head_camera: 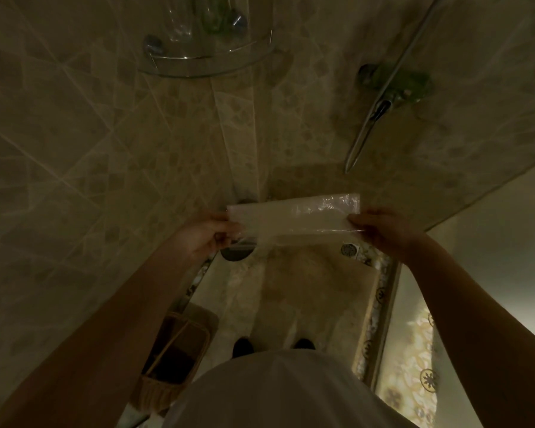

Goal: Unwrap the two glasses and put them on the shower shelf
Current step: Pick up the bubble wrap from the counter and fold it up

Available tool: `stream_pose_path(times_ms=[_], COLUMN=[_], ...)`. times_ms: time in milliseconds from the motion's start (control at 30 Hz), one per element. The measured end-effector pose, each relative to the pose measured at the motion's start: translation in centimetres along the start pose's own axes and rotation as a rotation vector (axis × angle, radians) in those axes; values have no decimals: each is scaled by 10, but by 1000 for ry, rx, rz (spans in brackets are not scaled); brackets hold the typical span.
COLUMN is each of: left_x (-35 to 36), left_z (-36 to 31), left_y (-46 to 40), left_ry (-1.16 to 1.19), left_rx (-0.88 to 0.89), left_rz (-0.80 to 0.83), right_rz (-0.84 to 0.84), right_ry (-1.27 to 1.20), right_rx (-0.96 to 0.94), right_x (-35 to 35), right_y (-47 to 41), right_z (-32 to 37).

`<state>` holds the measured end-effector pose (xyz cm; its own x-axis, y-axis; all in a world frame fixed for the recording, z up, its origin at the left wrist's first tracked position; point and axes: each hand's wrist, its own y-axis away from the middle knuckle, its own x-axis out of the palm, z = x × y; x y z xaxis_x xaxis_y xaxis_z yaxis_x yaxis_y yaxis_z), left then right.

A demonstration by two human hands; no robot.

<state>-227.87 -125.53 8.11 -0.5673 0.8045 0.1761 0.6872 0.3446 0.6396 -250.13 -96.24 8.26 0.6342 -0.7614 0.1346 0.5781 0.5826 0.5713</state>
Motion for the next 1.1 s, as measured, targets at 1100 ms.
stream_pose_path(times_ms=[1100], left_x=[-84], left_z=[43], left_y=[-26], left_ry=[-57], left_rx=[57], left_rz=[-159], right_rz=[-103], right_ry=[107], right_rx=[-74], right_x=[63], right_y=[-62], right_z=[-28])
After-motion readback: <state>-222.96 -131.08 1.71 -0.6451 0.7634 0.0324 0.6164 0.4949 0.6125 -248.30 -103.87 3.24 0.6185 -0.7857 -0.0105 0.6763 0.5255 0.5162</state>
